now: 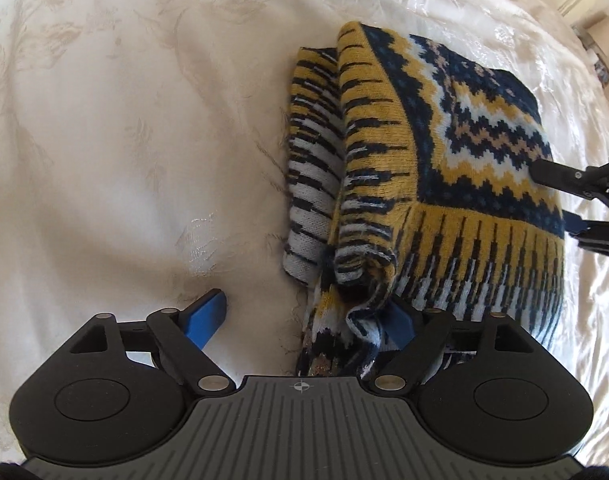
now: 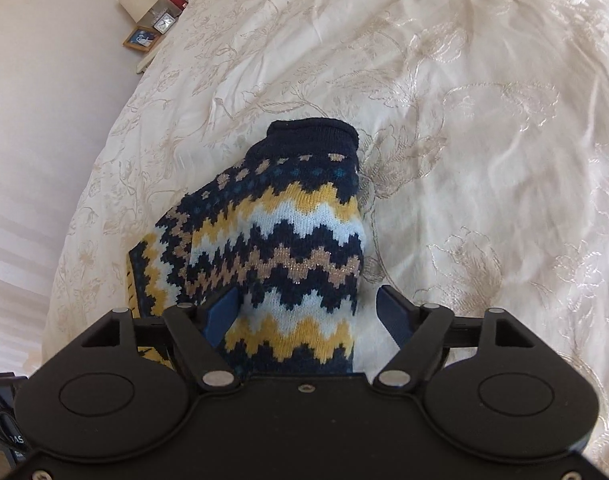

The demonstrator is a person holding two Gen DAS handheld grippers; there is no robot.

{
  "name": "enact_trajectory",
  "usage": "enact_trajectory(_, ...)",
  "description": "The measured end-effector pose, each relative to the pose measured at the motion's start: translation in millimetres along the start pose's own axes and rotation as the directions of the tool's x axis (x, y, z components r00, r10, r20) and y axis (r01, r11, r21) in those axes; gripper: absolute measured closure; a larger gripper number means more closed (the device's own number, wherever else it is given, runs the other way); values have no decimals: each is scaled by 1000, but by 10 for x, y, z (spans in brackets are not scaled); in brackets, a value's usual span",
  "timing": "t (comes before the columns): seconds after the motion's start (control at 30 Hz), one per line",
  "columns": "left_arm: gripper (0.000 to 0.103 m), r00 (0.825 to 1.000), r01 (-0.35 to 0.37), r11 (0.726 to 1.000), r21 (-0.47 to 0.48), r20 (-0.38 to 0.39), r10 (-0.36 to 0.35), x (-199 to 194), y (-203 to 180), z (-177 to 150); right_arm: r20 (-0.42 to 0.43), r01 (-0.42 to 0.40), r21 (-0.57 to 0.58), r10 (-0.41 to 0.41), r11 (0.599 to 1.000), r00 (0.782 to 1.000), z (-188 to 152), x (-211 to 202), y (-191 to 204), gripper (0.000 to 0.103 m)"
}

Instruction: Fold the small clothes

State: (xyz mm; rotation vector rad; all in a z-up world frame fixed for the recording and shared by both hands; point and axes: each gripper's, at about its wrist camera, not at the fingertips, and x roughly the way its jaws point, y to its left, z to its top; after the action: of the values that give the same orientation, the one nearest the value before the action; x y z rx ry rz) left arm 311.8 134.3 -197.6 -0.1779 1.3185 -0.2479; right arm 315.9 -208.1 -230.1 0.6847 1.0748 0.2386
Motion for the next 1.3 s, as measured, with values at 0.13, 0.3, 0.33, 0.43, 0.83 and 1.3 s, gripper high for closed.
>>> enact_trajectory(0.13,16,998,71,998,-2,-1,-71,34,111,58,-39,-47,24,48,999,998,37,166,-77,18)
enact_trajectory(0.3,15,980,196,980,-16,-10,-197,43,227,116,-73,-99,19,101,995,992,34,304,-33,11)
enact_trajectory(0.33,15,974,227,974,-20,-12,-228,46,227,112,-75,-105,18,106,994,992,27,317,-20,9)
enact_trajectory(0.43,15,959,282,960,-9,-31,-282,76,148,109,-78,-123,23,124,992,989,7,343,-5,9)
enact_trajectory(0.83,70,894,446,893,55,-63,-443,42,26,212,-58,-122,50,125,991,990,-128,44,60,54)
enact_trajectory(1.3,71,885,465,866,186,-108,-452,-278,-425,-541,-130,-68,-40,62,997,990,-1071,-1119,-138,54)
